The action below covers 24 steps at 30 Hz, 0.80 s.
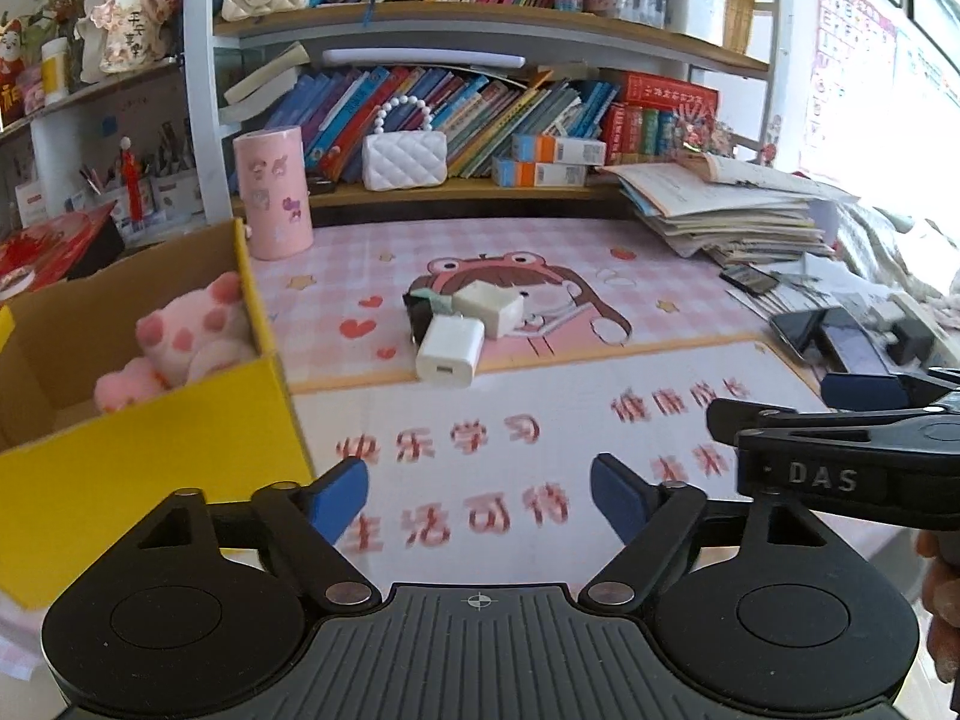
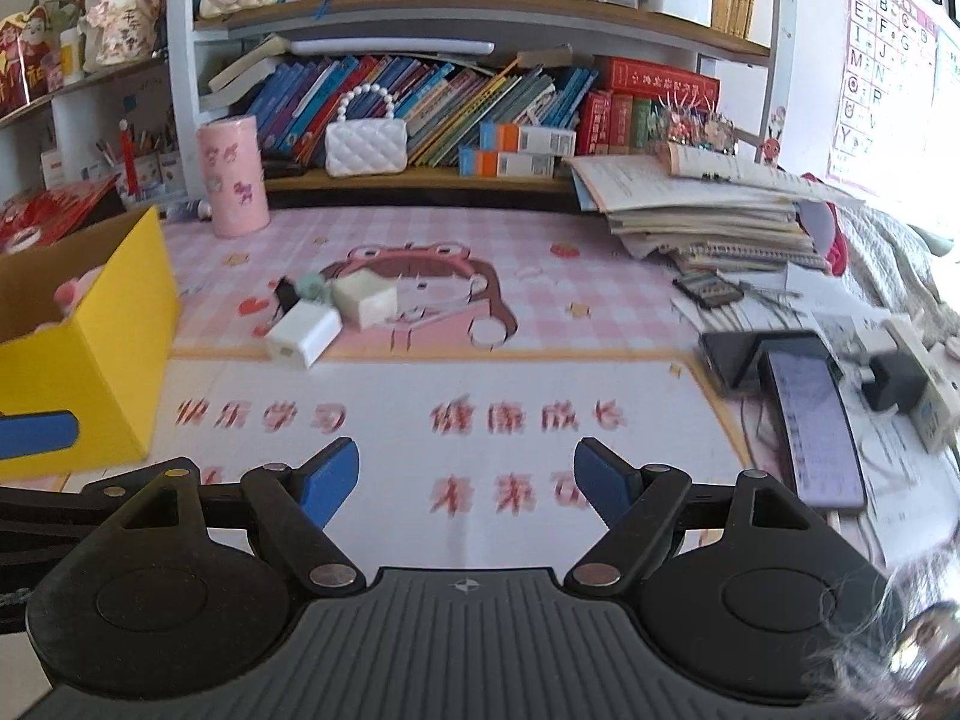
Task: Organize objects
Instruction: 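Withdraw both tools from the box toward the white charger and cube, then grasp the white charger with the left tool while the right tool grasps the white cube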
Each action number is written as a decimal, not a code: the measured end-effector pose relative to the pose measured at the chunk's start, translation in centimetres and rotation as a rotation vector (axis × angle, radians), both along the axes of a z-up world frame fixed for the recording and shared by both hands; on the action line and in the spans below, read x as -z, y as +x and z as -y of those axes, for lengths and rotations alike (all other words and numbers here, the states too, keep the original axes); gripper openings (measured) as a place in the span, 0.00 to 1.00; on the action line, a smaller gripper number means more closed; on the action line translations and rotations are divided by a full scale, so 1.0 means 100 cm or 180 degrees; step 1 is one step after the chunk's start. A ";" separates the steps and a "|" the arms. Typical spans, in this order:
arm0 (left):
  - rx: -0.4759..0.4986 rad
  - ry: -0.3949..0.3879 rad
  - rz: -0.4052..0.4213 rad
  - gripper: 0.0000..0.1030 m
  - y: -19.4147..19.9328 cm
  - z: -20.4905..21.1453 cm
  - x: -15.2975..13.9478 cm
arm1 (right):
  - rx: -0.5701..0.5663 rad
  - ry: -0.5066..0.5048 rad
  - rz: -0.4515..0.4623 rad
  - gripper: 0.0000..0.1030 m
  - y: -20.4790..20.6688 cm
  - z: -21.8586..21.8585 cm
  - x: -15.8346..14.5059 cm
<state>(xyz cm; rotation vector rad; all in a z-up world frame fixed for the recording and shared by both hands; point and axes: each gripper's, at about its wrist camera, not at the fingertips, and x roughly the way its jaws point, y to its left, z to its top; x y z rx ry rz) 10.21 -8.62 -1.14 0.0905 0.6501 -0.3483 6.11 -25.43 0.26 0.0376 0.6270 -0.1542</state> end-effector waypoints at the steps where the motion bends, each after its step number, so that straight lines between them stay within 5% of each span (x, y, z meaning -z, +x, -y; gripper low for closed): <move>1: -0.0024 0.0002 -0.0003 0.76 0.007 0.004 0.000 | 0.0000 0.0020 0.0009 0.75 0.006 0.005 -0.001; 12: -0.0302 0.0156 -0.0099 0.63 0.082 0.041 0.013 | -0.0216 0.0185 0.0117 0.75 0.064 0.037 -0.010; 24: -0.0511 0.0360 -0.0345 0.61 0.162 0.066 0.050 | -0.0512 0.0274 0.0116 0.75 0.110 0.057 -0.011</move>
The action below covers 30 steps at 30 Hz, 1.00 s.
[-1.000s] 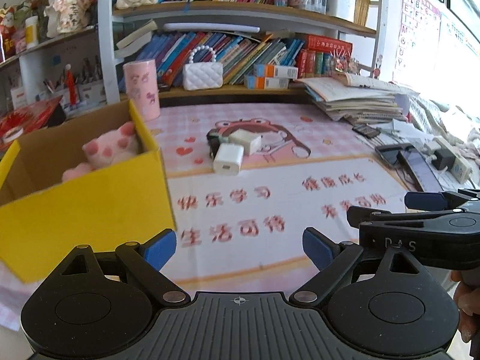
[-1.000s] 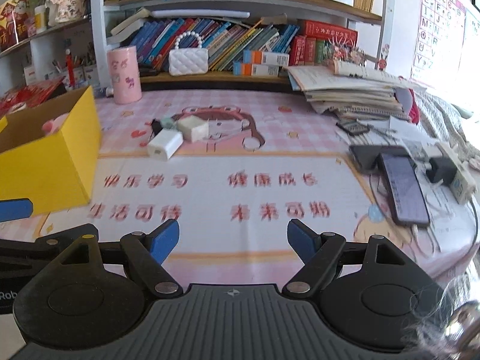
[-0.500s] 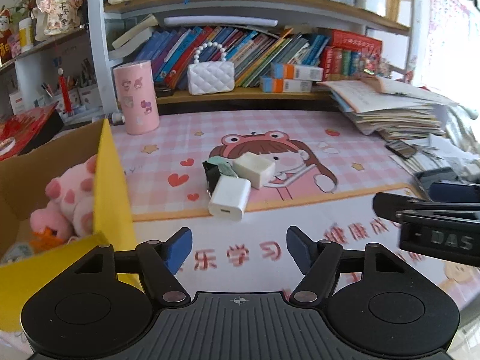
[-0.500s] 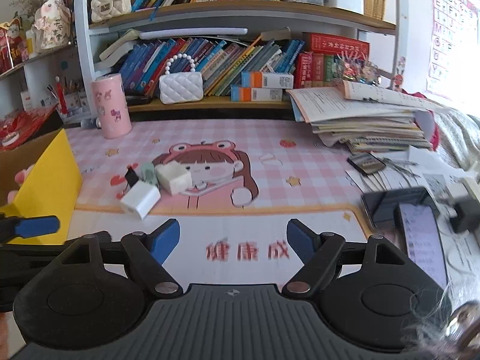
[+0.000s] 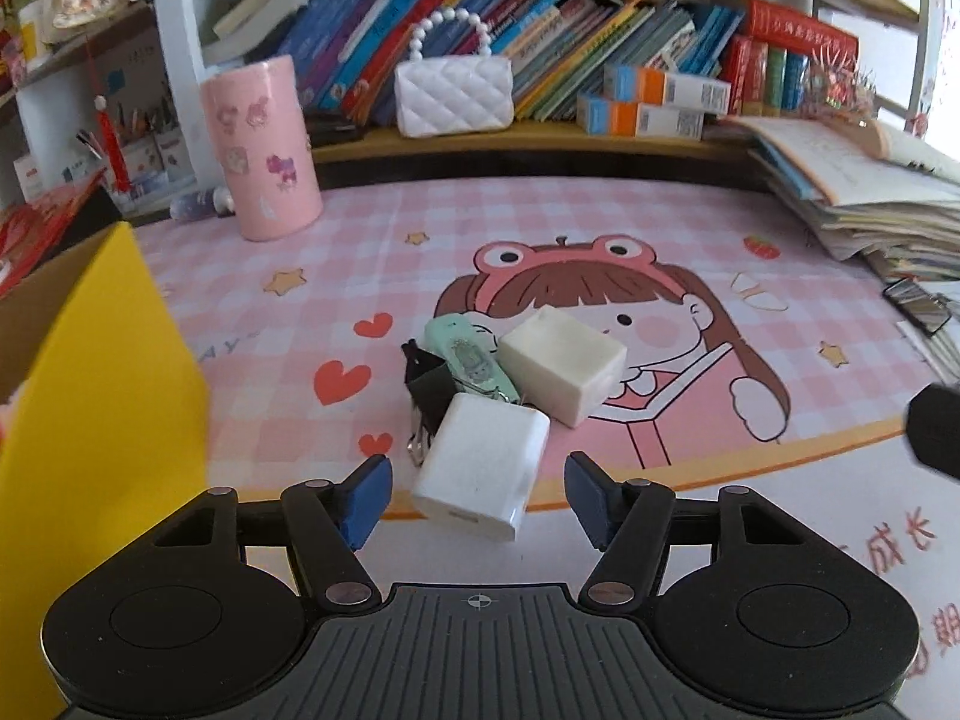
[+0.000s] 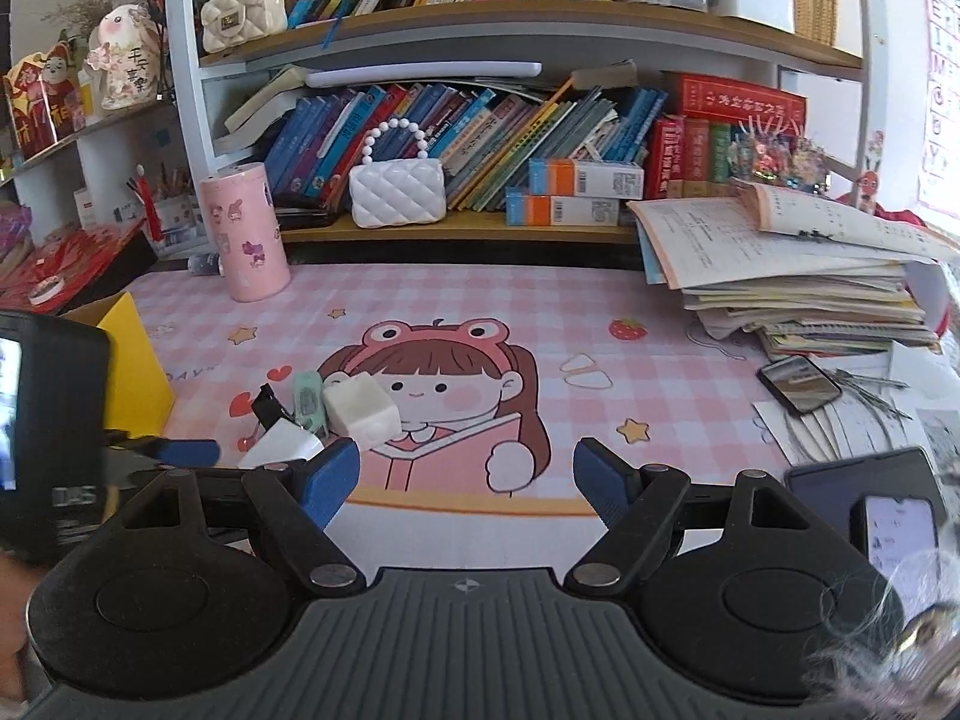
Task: Organize objects
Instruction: 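Grasp the white charger with the left tool while the right tool grasps the white cube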
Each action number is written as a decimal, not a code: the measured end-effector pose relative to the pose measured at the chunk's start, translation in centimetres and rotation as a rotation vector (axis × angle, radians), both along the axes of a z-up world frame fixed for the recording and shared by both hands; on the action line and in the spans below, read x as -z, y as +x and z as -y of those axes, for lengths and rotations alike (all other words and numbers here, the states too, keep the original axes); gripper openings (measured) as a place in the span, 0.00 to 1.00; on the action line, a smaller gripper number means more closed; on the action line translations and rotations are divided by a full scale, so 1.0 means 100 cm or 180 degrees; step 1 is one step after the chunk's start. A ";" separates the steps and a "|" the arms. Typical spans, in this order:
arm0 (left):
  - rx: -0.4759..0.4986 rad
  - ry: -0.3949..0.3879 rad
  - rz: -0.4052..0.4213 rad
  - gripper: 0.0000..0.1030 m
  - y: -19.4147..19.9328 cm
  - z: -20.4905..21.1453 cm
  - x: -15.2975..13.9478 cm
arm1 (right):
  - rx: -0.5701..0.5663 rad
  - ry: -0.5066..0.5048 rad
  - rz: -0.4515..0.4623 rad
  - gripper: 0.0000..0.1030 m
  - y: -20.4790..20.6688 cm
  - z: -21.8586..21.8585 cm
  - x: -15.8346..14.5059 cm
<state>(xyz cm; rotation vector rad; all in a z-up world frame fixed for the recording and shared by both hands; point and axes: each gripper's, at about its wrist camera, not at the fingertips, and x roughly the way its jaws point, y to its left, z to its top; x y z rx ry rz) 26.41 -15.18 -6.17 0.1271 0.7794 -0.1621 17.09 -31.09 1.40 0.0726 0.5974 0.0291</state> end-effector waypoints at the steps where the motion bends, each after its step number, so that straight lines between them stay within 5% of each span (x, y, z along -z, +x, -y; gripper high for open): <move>1: 0.0008 0.0031 -0.0023 0.61 0.003 0.002 0.003 | -0.0011 0.0013 0.0000 0.75 0.002 0.002 0.000; 10: -0.0062 0.0043 -0.0169 0.47 0.017 0.004 0.013 | -0.0076 0.0095 -0.0111 0.75 0.019 0.013 0.009; 14: 0.0000 -0.0058 -0.0034 0.41 -0.004 -0.002 -0.003 | -0.0178 0.0108 -0.0127 0.75 0.030 0.012 0.013; 24: -0.0150 -0.0541 -0.0295 0.41 -0.057 -0.042 -0.025 | -0.0827 -0.0025 -0.0255 0.70 0.097 -0.015 0.045; 30: -0.0256 -0.0597 -0.0332 0.41 -0.078 -0.057 -0.030 | -0.1141 -0.0223 -0.0321 0.66 0.137 -0.042 0.066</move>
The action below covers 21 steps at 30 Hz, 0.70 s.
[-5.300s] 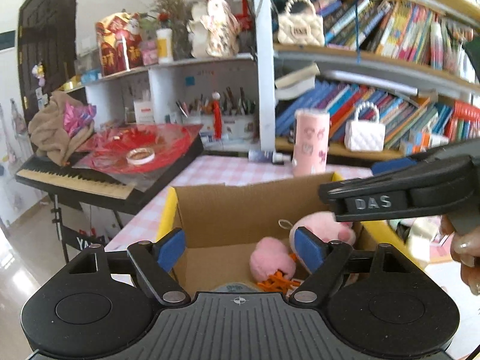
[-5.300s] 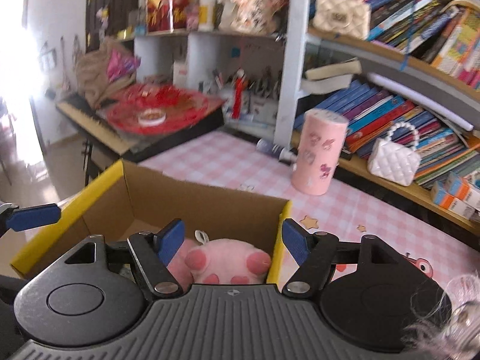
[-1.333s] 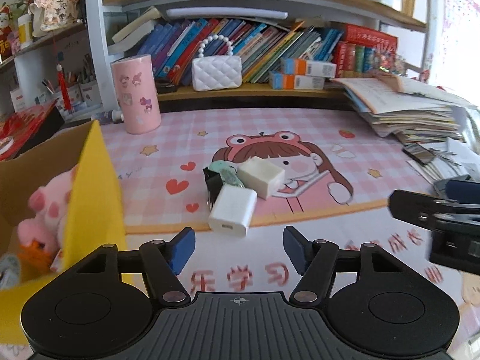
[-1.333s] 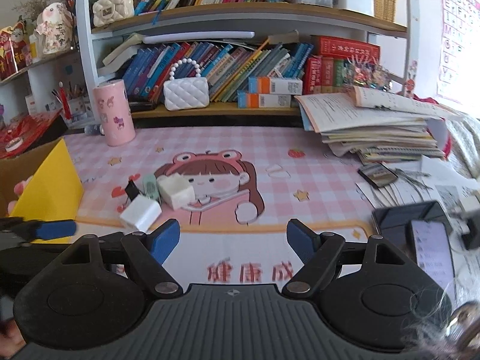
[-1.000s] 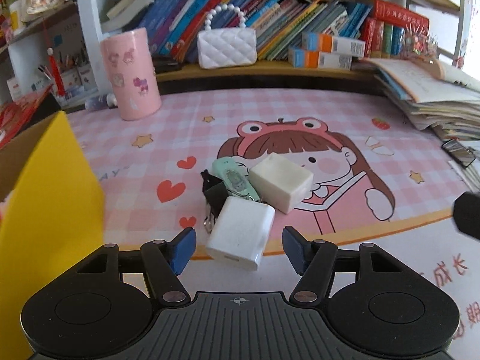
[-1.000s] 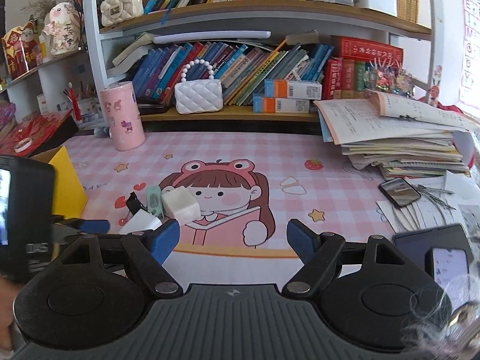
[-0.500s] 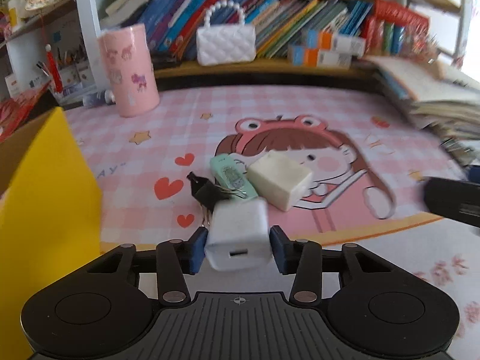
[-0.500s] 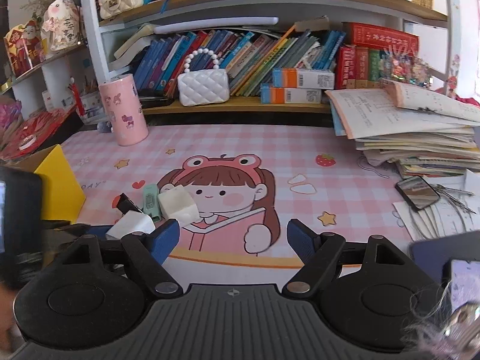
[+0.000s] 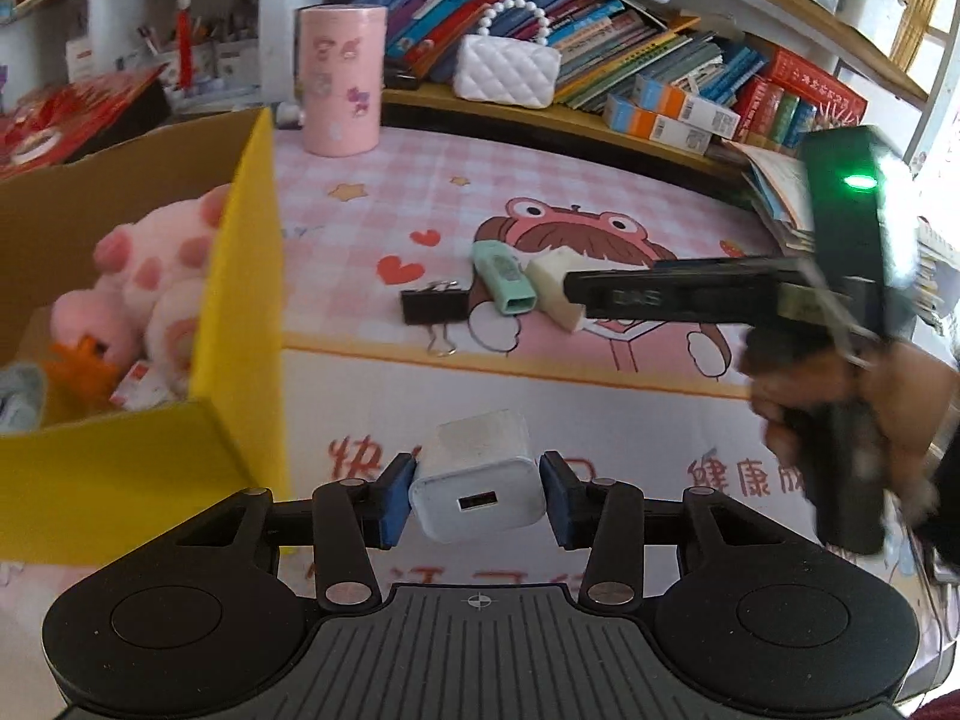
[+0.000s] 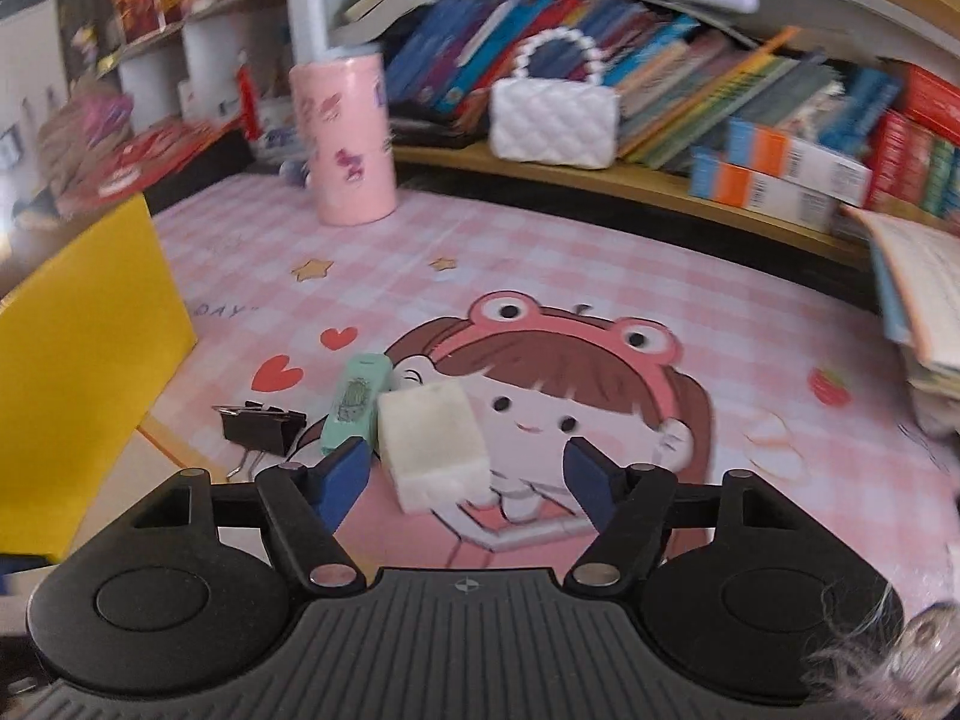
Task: Organize objects
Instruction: 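Grasp the white charger with the left tool while the right tool grasps the white cube, then carry the white charger and white cube with both tools over the yellow box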
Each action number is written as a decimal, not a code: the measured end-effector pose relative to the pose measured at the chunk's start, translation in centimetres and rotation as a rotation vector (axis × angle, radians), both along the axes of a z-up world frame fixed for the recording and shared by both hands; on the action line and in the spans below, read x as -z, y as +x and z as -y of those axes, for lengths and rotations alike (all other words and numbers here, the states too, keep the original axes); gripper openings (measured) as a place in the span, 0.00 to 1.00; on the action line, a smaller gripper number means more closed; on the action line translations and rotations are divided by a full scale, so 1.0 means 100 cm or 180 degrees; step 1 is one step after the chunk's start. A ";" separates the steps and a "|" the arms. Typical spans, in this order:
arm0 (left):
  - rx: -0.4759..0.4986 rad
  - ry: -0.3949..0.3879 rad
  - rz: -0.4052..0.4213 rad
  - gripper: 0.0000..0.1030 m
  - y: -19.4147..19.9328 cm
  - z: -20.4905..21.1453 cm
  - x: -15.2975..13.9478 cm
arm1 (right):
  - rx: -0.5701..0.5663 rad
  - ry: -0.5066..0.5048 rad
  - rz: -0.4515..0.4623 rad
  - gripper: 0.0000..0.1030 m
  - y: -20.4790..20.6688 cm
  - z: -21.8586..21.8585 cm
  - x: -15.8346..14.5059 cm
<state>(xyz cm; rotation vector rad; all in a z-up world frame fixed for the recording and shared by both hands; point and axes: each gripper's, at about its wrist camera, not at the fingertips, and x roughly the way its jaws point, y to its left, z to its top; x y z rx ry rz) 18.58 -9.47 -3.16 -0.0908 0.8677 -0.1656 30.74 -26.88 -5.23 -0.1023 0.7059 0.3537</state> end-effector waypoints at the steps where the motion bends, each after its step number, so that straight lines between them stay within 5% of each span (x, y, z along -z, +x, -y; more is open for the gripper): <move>1: -0.0008 -0.0001 -0.0007 0.41 -0.002 -0.001 0.000 | -0.0028 -0.0048 -0.0020 0.65 0.005 -0.004 0.004; 11: 0.0040 -0.0002 0.0038 0.41 -0.020 -0.008 -0.007 | -0.0058 0.0040 -0.0139 0.34 0.013 -0.011 0.020; 21: 0.0203 -0.0098 0.0137 0.41 -0.030 -0.014 -0.008 | 0.0589 0.0223 -0.0234 0.32 -0.051 0.018 -0.007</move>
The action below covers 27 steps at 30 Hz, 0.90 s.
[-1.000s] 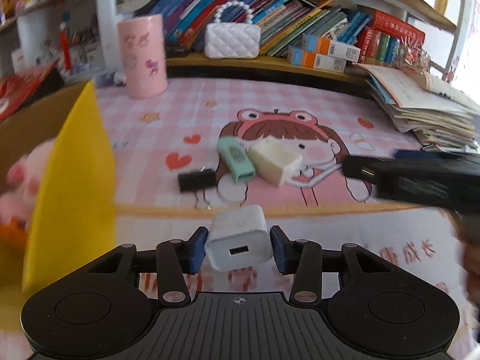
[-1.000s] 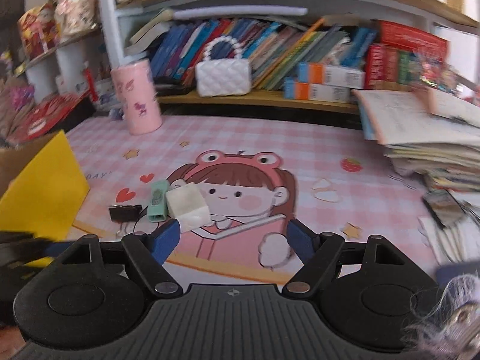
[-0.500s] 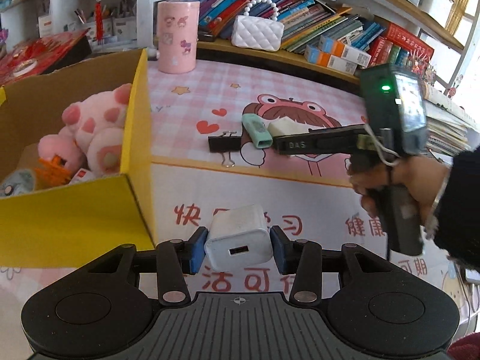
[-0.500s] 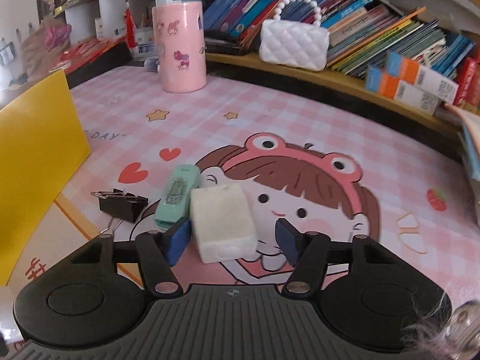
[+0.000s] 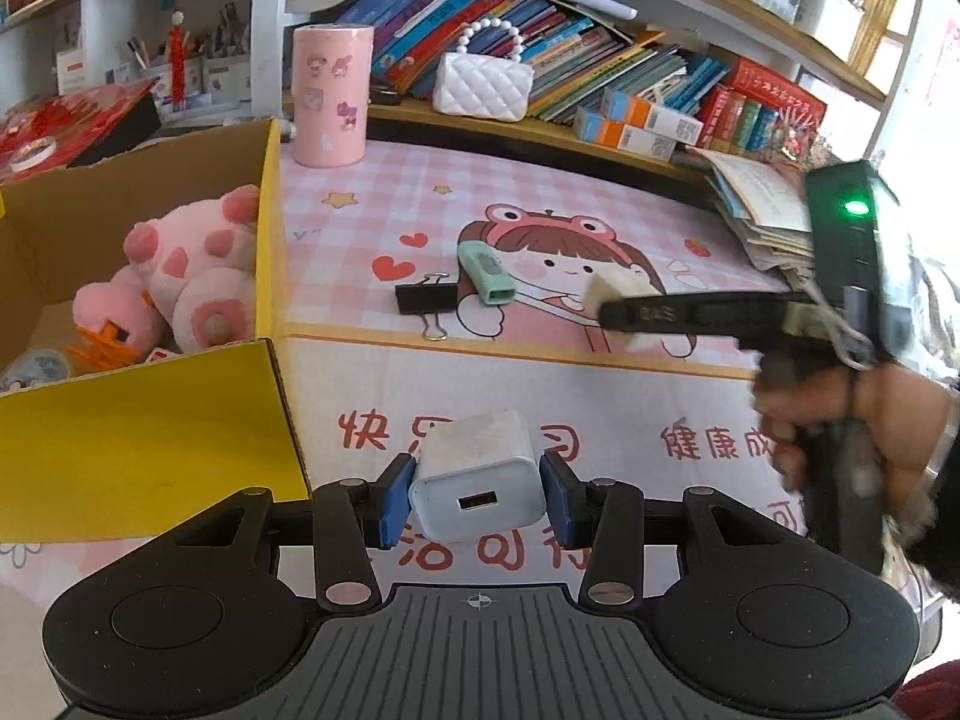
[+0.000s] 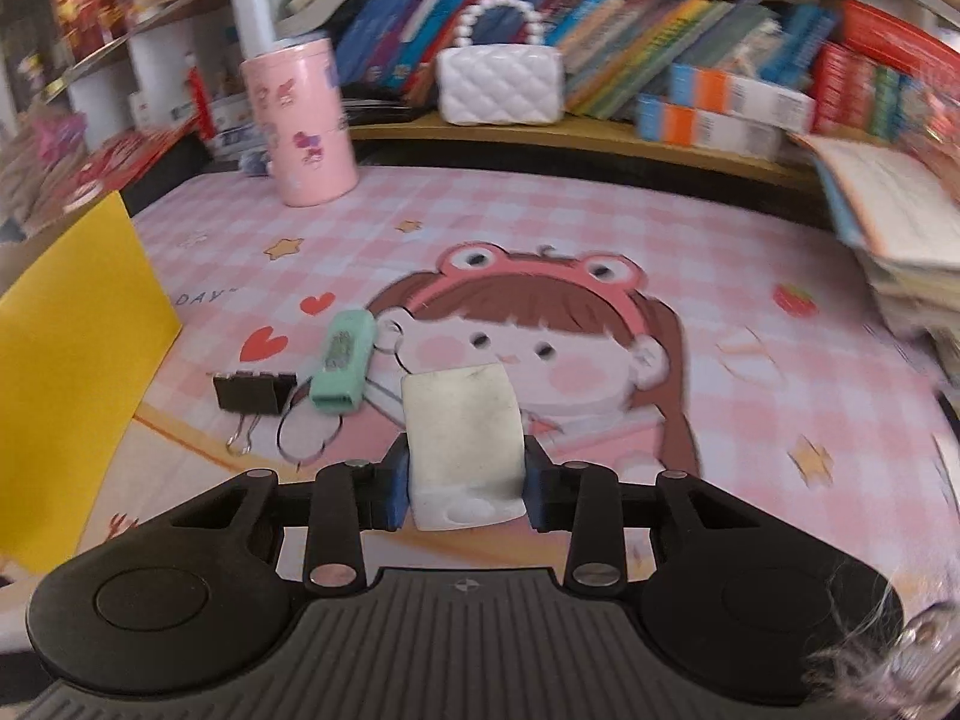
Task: Organize objects
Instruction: 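Carry the white charger and white cube with both tools over the yellow box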
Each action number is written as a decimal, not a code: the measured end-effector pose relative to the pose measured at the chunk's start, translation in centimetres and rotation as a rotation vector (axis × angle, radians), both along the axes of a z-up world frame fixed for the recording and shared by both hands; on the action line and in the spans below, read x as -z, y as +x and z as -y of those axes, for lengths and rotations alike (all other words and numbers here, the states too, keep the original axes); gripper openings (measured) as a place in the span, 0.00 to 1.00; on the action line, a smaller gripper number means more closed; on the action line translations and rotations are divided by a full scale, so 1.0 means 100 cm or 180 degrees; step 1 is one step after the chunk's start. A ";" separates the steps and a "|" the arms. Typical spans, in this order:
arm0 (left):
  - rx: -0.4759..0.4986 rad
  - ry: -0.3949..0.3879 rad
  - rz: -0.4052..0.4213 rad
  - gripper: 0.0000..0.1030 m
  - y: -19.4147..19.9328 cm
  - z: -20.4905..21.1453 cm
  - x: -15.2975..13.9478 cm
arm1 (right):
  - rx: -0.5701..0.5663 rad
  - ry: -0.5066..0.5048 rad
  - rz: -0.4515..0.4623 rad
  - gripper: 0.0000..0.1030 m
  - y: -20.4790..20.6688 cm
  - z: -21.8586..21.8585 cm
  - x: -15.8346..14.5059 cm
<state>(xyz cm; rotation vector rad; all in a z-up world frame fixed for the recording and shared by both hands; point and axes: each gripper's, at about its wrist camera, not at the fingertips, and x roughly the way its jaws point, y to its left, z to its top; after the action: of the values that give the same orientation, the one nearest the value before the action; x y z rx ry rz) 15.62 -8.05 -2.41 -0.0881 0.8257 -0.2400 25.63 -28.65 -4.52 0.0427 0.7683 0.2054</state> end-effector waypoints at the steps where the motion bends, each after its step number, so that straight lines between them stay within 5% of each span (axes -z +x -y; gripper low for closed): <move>1: 0.0025 -0.0001 0.0013 0.41 -0.001 -0.001 -0.001 | 0.0058 0.0008 -0.0010 0.32 -0.008 0.001 -0.003; 11: 0.0197 -0.0133 0.0143 0.41 -0.025 -0.022 -0.008 | 0.0523 0.0265 0.0002 0.32 -0.100 -0.006 -0.035; 27: 0.0229 -0.0307 0.0066 0.41 -0.080 -0.080 0.000 | 0.0522 0.0019 -0.0061 0.32 -0.191 -0.070 -0.035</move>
<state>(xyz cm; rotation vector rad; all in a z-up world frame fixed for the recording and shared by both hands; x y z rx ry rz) 7.63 -0.08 -2.39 -0.1462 0.7974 -0.3481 6.54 -21.67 -0.98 0.1131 0.7794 0.0515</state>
